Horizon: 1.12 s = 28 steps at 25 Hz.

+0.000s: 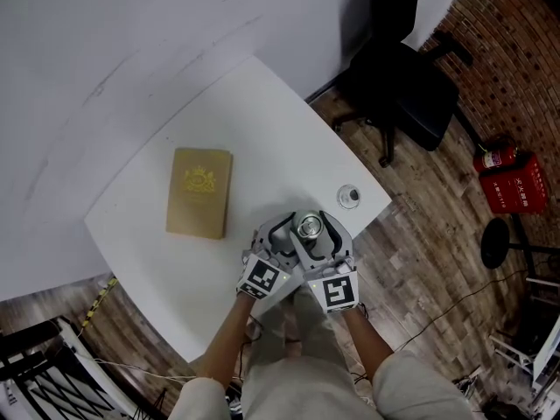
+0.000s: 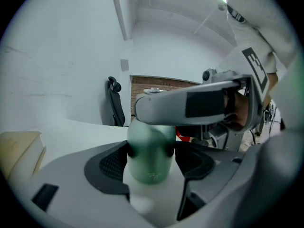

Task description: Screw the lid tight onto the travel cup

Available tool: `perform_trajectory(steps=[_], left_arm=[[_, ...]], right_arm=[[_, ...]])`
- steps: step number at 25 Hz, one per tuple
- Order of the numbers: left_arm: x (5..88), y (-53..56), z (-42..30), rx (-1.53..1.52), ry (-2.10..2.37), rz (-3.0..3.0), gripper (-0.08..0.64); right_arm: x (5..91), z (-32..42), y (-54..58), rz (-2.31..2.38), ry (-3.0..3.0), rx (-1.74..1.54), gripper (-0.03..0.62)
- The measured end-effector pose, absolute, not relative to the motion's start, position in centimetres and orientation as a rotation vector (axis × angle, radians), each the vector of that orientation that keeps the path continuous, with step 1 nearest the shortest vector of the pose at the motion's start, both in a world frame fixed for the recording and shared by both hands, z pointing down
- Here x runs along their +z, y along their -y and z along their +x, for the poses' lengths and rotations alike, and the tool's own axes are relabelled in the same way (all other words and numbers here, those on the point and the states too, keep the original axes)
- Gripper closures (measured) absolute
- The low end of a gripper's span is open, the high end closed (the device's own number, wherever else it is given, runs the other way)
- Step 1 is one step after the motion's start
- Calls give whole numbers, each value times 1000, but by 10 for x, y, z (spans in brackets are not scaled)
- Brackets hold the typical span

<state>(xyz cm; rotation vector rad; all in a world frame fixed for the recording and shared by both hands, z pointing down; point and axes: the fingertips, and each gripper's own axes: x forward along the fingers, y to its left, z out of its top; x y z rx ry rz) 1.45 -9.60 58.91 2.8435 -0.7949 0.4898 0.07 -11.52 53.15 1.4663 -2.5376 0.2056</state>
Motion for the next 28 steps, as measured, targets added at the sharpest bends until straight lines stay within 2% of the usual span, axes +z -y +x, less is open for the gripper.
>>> perform_trajectory(steps=[2, 6, 17, 20, 25, 28], left_arm=[[591, 95, 15, 489, 780, 2826, 249], [589, 90, 12, 498, 794, 2815, 249], [559, 69, -41, 428, 1002, 2721, 261], [548, 62, -57, 406, 1068, 2686, 315], [528, 51, -81, 386, 1179, 2643, 467], [513, 44, -91, 407, 1219, 2634, 534]], right_arm=[[529, -1, 112, 1431, 2570, 218, 302], [524, 2, 105, 1399, 2589, 234, 302], [512, 51, 79, 1482, 2508, 273, 346], [509, 68, 72, 1534, 2476, 284, 380], [496, 91, 62, 1615, 2412, 298, 484], [489, 102, 53, 1641, 2385, 305, 547]])
